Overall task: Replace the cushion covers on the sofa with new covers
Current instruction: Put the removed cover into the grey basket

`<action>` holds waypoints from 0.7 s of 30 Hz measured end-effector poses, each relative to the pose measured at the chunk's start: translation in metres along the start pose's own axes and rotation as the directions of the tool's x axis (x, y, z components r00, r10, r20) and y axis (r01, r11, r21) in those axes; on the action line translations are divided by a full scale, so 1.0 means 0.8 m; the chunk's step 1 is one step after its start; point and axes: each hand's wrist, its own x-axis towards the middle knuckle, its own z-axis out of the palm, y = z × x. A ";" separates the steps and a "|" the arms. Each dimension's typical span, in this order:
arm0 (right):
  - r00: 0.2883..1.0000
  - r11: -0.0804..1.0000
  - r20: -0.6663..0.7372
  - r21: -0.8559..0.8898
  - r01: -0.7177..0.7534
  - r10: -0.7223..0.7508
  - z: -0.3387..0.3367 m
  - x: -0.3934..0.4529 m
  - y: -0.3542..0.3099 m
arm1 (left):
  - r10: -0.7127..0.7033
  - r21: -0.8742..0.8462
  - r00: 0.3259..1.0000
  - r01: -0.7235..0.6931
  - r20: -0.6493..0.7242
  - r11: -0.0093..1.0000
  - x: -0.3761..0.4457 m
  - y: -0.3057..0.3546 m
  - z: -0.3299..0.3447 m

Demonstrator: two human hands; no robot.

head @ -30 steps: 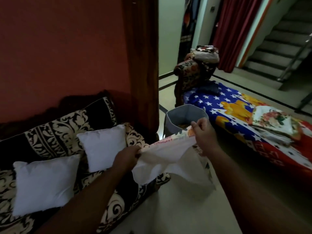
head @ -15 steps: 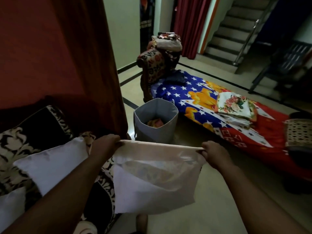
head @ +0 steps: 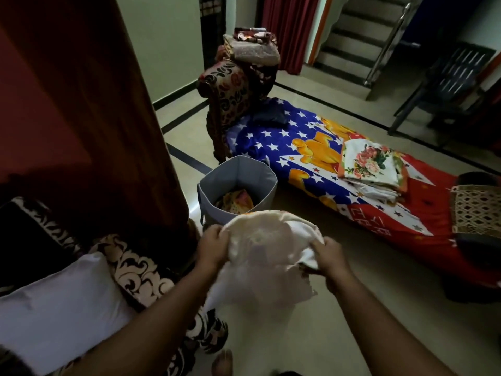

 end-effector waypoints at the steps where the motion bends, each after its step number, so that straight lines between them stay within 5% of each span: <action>1: 0.999 1.000 0.037 -0.001 0.022 -0.022 0.016 0.005 0.000 | 0.002 -0.024 0.999 -0.001 0.042 1.000 -0.005 0.006 0.023; 6: 0.948 0.988 0.282 -0.002 0.157 -0.150 0.075 0.023 -0.028 | 0.098 -0.033 0.972 -0.093 0.212 0.995 -0.013 0.036 0.106; 10: 0.888 0.984 0.456 0.179 -0.026 -0.060 0.063 0.063 -0.056 | 0.102 -0.077 0.958 -0.084 0.268 0.993 0.021 0.066 0.129; 13: 0.815 0.965 0.563 0.260 -0.020 -0.135 0.035 0.113 -0.081 | 0.136 0.035 0.941 -0.154 0.309 0.987 0.060 0.088 0.139; 15: 0.803 0.964 0.551 0.247 0.102 -0.226 0.022 0.151 -0.090 | 0.193 0.216 0.939 -0.260 0.285 0.941 0.090 0.102 0.144; 17: 0.822 0.914 0.420 0.048 0.403 -0.384 0.007 0.201 -0.092 | 0.213 0.344 0.951 -0.281 0.222 0.896 0.118 0.121 0.151; 19: 0.767 0.754 0.344 -0.203 0.624 -0.542 -0.011 0.244 -0.098 | 0.211 0.380 0.962 -0.264 0.176 0.887 0.145 0.139 0.153; 21: 0.675 0.512 0.435 -0.442 0.737 -0.596 -0.026 0.282 -0.106 | 0.210 0.366 0.960 -0.265 0.184 0.892 0.166 0.158 0.151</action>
